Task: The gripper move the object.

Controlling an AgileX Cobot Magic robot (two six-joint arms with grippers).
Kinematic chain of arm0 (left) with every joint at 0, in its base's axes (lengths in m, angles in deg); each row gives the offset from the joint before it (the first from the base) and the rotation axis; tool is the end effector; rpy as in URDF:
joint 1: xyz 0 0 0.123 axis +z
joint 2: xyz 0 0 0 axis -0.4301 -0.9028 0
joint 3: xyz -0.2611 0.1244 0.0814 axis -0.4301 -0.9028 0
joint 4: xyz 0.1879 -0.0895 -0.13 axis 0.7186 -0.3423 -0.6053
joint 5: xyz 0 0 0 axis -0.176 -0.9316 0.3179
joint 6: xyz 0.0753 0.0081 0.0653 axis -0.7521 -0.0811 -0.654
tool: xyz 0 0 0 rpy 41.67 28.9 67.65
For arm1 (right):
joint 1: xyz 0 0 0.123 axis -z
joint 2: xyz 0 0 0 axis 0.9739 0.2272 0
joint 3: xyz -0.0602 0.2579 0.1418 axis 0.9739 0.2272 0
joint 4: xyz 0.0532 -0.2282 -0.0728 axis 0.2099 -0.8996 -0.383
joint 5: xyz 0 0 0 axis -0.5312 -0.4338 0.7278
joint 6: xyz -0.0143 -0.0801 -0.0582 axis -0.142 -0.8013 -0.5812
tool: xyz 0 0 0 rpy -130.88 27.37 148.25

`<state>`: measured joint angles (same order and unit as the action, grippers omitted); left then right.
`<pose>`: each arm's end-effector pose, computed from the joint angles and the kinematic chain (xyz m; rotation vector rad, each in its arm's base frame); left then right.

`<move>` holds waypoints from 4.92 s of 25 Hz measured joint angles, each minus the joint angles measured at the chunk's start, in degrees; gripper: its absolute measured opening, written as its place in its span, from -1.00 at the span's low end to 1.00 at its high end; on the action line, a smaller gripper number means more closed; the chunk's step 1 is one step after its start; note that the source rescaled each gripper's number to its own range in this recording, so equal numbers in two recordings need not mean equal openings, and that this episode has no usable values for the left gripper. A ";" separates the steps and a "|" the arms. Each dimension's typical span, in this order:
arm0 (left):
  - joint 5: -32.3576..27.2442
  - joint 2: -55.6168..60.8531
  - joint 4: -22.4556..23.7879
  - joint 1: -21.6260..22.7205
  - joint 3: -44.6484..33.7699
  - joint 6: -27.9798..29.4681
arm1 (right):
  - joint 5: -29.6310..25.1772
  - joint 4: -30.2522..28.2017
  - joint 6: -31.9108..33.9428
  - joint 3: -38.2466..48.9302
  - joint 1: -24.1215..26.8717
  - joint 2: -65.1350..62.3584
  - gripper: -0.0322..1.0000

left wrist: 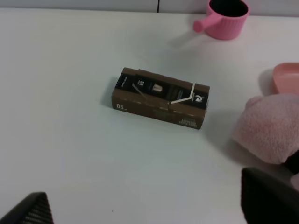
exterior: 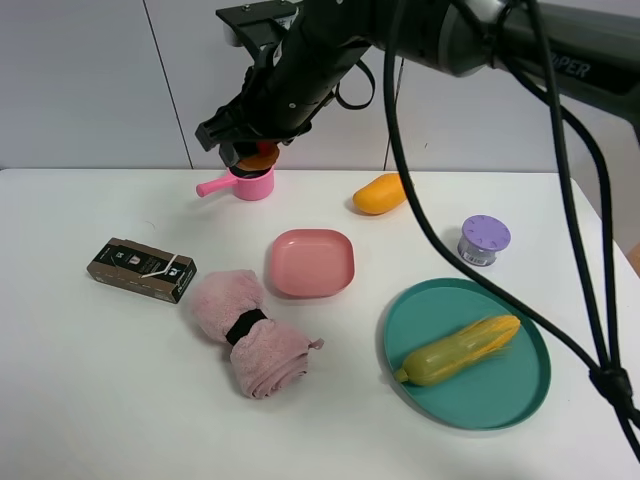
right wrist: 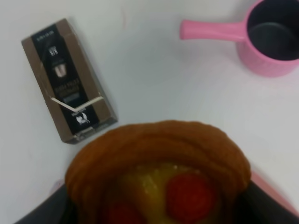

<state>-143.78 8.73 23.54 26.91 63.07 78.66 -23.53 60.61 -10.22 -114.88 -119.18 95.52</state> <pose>-0.0199 -0.0004 0.2728 -0.0874 2.0218 -0.0231 0.3440 0.3280 0.3053 -0.8801 2.3445 0.4789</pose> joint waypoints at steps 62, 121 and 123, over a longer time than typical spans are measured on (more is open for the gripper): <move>0.00 0.00 0.00 0.00 0.00 0.00 | 25.04 4.48 -8.96 -0.12 -0.23 26.14 -0.90; 0.00 0.00 0.41 0.00 0.00 0.00 | -22.11 -42.92 -4.77 2.96 22.21 -66.47 1.00; 0.00 0.00 0.41 0.00 0.00 0.00 | -22.18 -40.60 -6.86 7.21 22.21 -72.16 1.00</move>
<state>-143.78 8.73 23.96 26.91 63.07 78.66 -45.71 20.01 -17.08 -107.67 -96.97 23.36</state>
